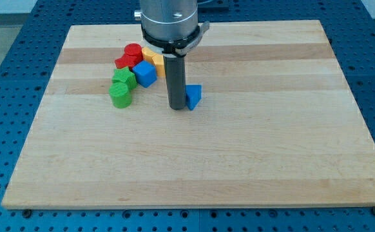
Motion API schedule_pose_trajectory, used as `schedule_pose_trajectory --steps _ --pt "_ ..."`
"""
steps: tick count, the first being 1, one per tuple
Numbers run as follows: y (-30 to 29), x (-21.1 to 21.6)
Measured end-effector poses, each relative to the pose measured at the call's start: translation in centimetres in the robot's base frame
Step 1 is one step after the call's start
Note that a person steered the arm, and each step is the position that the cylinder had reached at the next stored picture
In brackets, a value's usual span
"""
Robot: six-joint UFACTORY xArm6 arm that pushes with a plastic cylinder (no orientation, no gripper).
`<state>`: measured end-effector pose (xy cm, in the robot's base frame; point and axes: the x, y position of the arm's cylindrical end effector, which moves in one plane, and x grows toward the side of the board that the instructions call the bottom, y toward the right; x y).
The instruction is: Move the triangle to the bottom right of the cube
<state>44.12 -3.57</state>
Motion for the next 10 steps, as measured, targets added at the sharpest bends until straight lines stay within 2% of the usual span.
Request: schedule_pose_trajectory --steps 2,3,5,6,7,8,10 --pt "5.0 6.5" --pt "5.9 3.9" --pt "-1.1 -0.6" --pt "0.2 0.4" --pt "4.6 1.0" --pt "6.0 -0.9" --pt "-1.9 -5.6"
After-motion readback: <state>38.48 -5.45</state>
